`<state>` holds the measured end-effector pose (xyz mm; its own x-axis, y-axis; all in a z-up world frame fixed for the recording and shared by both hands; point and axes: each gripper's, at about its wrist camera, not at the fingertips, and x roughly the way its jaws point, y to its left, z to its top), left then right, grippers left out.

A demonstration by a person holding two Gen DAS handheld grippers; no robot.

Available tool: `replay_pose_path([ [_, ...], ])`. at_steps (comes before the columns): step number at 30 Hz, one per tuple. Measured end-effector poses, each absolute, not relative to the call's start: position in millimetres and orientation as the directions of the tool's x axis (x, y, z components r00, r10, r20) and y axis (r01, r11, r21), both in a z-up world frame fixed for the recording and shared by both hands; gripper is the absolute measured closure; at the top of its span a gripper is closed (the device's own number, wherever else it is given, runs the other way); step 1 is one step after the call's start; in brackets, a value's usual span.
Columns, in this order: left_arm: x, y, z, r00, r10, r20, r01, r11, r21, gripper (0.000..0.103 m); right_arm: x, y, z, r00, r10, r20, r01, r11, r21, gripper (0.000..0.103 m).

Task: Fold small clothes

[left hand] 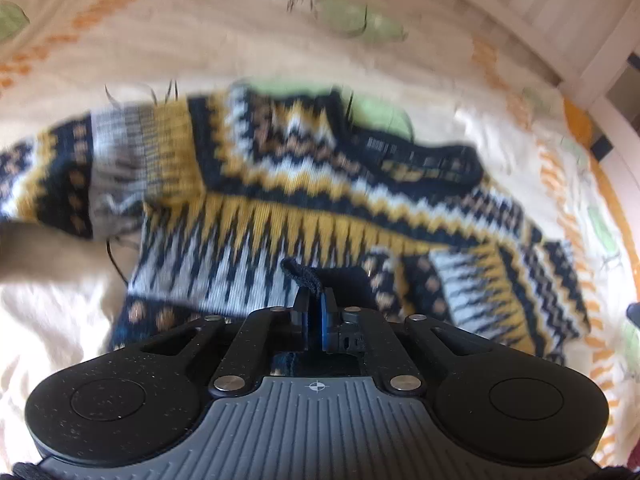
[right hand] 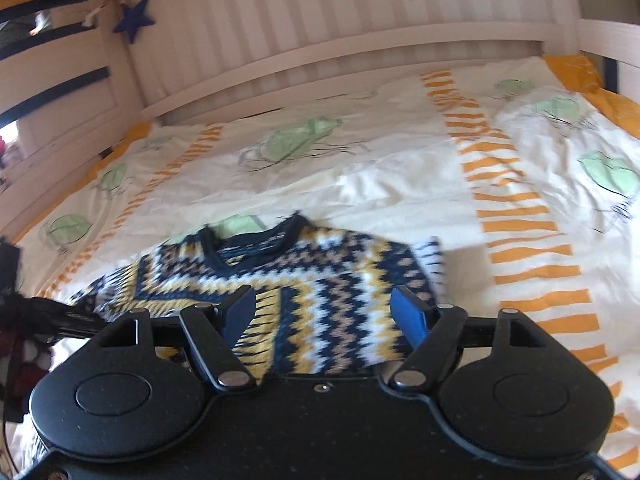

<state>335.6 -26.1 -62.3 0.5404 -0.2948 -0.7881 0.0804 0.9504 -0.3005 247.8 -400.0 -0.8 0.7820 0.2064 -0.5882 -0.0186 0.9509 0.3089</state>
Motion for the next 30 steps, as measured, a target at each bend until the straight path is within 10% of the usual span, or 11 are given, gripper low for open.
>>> replay_pose_path([
  [11,339,2,4,0.725,-0.168,-0.668,0.042,0.979,-0.200,0.098,253,-447,-15,0.762,0.129,-0.634,0.168,0.907,0.387,0.026],
  [30,354,29,-79,0.551,-0.029,-0.834,-0.030,0.998,-0.054,0.094,257,-433,-24,0.728,0.167,-0.665,0.137,0.915,0.380,0.017],
])
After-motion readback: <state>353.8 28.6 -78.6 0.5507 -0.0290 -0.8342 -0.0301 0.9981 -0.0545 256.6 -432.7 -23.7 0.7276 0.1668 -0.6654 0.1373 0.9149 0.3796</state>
